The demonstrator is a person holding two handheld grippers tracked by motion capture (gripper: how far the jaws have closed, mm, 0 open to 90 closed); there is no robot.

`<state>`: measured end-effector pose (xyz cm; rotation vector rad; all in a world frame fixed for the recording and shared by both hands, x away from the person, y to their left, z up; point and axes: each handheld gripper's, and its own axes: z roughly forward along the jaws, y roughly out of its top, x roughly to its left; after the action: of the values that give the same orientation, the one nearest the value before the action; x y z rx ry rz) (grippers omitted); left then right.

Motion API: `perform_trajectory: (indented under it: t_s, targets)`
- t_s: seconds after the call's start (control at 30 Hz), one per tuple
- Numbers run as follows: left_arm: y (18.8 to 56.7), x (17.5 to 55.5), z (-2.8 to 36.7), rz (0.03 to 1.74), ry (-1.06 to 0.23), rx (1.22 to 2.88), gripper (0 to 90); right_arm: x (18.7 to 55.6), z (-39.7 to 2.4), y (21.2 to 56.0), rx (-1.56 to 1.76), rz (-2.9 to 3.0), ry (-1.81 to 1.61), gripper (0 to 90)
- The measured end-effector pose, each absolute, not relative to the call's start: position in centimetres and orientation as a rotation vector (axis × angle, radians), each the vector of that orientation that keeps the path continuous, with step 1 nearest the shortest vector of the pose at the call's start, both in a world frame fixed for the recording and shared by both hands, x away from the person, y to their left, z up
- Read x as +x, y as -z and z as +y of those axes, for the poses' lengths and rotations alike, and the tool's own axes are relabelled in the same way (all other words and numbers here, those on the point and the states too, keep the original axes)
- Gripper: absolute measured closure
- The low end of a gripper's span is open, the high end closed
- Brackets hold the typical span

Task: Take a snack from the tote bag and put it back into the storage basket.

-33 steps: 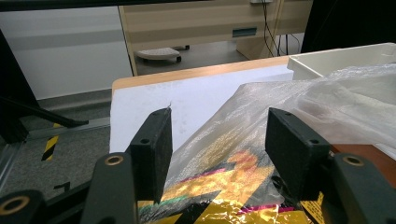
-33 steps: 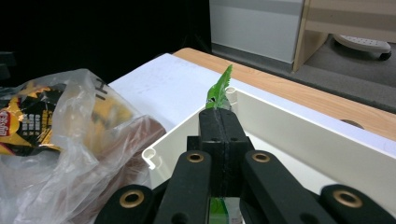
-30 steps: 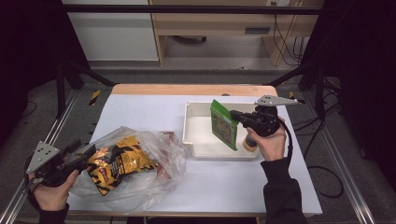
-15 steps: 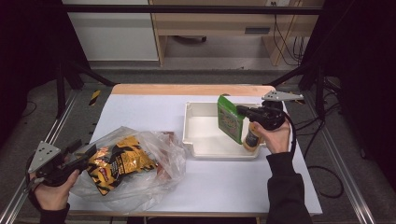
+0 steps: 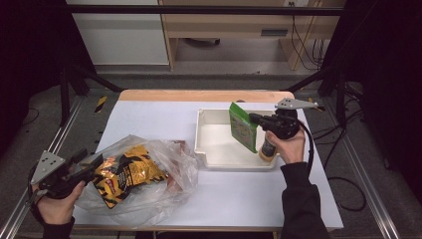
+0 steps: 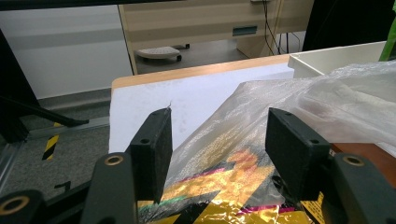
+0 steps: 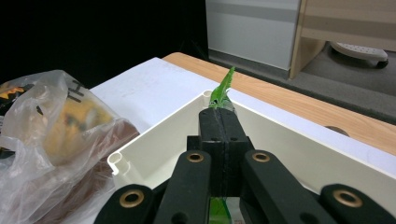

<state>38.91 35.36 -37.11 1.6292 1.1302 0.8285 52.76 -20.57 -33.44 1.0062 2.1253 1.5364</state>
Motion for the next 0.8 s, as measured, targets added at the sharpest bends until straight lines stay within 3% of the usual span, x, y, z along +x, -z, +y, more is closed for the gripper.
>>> perform_trajectory:
  t_s: [0.43,0.8]
  targets:
    - [37.1,38.8,35.4,1.128,-0.830,1.626,41.0,52.7,-19.1,33.6,0.974,2.139,-1.548,90.0]
    - [37.1,38.9,35.3,1.125,-0.830,1.626,40.9,53.1,-20.7,33.5,0.997,2.111,-1.529,90.0]
